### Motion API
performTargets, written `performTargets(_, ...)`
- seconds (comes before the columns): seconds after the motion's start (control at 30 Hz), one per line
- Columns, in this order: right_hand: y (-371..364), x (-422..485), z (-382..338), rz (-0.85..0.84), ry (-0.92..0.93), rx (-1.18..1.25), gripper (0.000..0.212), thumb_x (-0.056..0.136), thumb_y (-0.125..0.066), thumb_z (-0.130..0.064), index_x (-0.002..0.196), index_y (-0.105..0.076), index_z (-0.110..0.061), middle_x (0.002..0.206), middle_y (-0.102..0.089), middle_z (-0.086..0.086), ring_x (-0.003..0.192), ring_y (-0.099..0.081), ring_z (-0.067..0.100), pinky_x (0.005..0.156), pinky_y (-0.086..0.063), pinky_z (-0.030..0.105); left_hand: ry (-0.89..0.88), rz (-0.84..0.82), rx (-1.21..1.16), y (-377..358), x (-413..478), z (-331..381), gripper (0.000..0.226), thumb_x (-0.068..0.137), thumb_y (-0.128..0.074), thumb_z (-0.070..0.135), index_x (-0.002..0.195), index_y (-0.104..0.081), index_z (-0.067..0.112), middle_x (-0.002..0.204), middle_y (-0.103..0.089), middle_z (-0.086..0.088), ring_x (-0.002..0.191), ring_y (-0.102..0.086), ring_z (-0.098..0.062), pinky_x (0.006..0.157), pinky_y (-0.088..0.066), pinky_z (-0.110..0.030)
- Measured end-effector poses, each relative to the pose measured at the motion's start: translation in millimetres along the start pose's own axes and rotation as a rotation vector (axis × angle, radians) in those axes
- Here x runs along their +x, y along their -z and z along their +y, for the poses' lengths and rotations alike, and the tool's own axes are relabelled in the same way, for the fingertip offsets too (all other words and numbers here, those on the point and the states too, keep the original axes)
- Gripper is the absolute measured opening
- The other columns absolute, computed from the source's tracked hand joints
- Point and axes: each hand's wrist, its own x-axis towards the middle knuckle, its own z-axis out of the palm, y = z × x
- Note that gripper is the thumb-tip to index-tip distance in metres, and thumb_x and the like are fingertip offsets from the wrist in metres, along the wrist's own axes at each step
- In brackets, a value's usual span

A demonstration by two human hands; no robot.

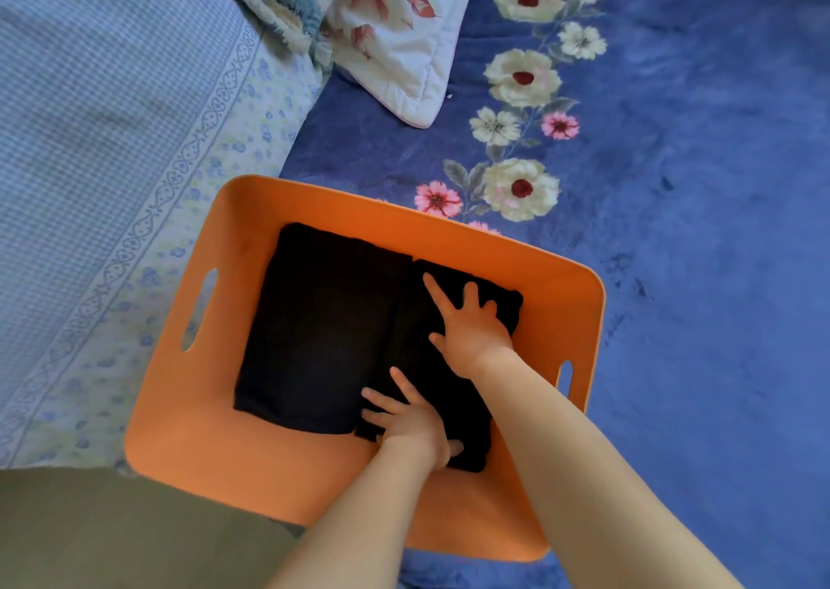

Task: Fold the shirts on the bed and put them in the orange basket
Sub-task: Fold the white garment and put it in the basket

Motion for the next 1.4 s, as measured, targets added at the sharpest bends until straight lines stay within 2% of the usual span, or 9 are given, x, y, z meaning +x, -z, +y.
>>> performTargets(0.1, 9, -25, 8, -0.101, 0.021, 0.121, 0.078, 0.097, -0.047, -0.028, 0.150, 0.010, -0.038, 0.156, 0.001, 0.007, 0.138, -0.018, 0.036, 0.103, -0.039, 0.042, -0.108, 0.011, 0.041, 13, -10, -21, 0.113, 0.087, -0.062, 0.040, 0.142, 0.031, 0.006, 0.149, 0.015, -0.037, 0.139, -0.013, -0.049, 0.113, -0.025, -0.050)
performTargets(0.17, 18, -51, 10, -0.100, 0.035, 0.084, 0.072, 0.097, -0.047, -0.027, 0.153, -0.001, -0.028, 0.157, -0.003, 0.008, 0.142, -0.012, 0.036, 0.110, -0.032, 0.043, -0.179, 0.045, 0.013, 23, -21, -33, 0.099, 0.087, -0.061, 0.034, 0.150, 0.011, 0.006, 0.150, -0.012, -0.034, 0.134, -0.032, -0.043, 0.109, -0.034, -0.045)
performTargets(0.23, 24, -81, 8, 0.032, 0.056, 0.017, 0.066, 0.096, -0.048, -0.029, 0.151, -0.013, -0.018, 0.155, -0.016, 0.011, 0.143, -0.012, 0.034, 0.112, -0.025, 0.043, -0.267, 0.136, -0.008, 31, -38, -42, 0.072, 0.085, -0.058, 0.027, 0.145, -0.025, 0.007, 0.138, -0.040, -0.024, 0.124, -0.044, -0.037, 0.102, -0.040, -0.043)
performTargets(0.3, 31, -119, 11, 0.215, 0.084, -0.012, 0.058, 0.096, -0.047, -0.028, 0.147, -0.025, -0.013, 0.150, -0.029, 0.011, 0.144, -0.013, 0.032, 0.114, -0.020, 0.040, -0.356, 0.245, 0.030, 32, -68, -43, 0.056, 0.084, -0.057, 0.021, 0.136, -0.040, 0.010, 0.131, -0.048, -0.017, 0.120, -0.049, -0.033, 0.098, -0.043, -0.040)
performTargets(0.5, 40, -238, 56, 0.478, 0.103, 0.072, 0.047, 0.093, -0.047, -0.025, 0.137, -0.041, -0.008, 0.139, -0.042, 0.010, 0.140, -0.022, 0.028, 0.113, -0.019, 0.033, -0.585, 0.489, 0.066, 2, -165, -19, 0.054, 0.088, -0.052, 0.016, 0.141, -0.040, 0.015, 0.136, -0.047, -0.010, 0.123, -0.048, -0.027, 0.096, -0.041, -0.035)
performTargets(0.7, 0, -375, 153, 0.536, -0.145, 0.140, 0.052, 0.095, -0.045, -0.033, 0.141, -0.037, -0.009, 0.143, -0.039, 0.010, 0.141, -0.022, 0.024, 0.113, -0.020, 0.031, -0.792, 0.563, 0.226, -88, -256, 45, 0.043, 0.090, -0.048, 0.016, 0.134, -0.048, 0.015, 0.135, -0.047, -0.010, 0.123, -0.047, -0.027, 0.096, -0.040, -0.033)
performTargets(0.87, -63, -504, 249, 0.547, -0.398, 0.189, 0.052, 0.094, -0.047, -0.039, 0.137, -0.041, -0.012, 0.139, -0.042, 0.007, 0.134, -0.029, 0.025, 0.105, -0.027, 0.033, -0.992, 0.564, 0.390, -207, -331, 109, 0.040, 0.093, -0.045, 0.017, 0.133, -0.048, 0.014, 0.134, -0.047, -0.009, 0.121, -0.046, -0.025, 0.088, -0.041, -0.031)
performTargets(1.27, -204, -778, 438, 0.596, -0.924, 0.336, 0.062, 0.093, -0.047, -0.046, 0.143, -0.029, -0.015, 0.145, -0.033, 0.007, 0.135, -0.025, 0.026, 0.105, -0.026, 0.041, -1.475, 0.633, 0.780, -486, -505, 256, 0.034, 0.088, -0.053, 0.020, 0.121, -0.056, 0.011, 0.126, -0.053, -0.013, 0.118, -0.047, -0.033, 0.092, -0.044, -0.039)
performTargets(1.4, -229, -846, 495, 0.696, -1.060, 0.364, 0.060, 0.092, -0.050, -0.047, 0.140, -0.032, -0.016, 0.143, -0.034, 0.005, 0.134, -0.026, 0.026, 0.104, -0.027, 0.042, -1.636, 0.670, 0.890, -558, -560, 304, 0.040, 0.091, -0.052, 0.026, 0.130, -0.051, 0.014, 0.132, -0.048, -0.009, 0.125, -0.041, -0.030, 0.094, -0.040, -0.040)
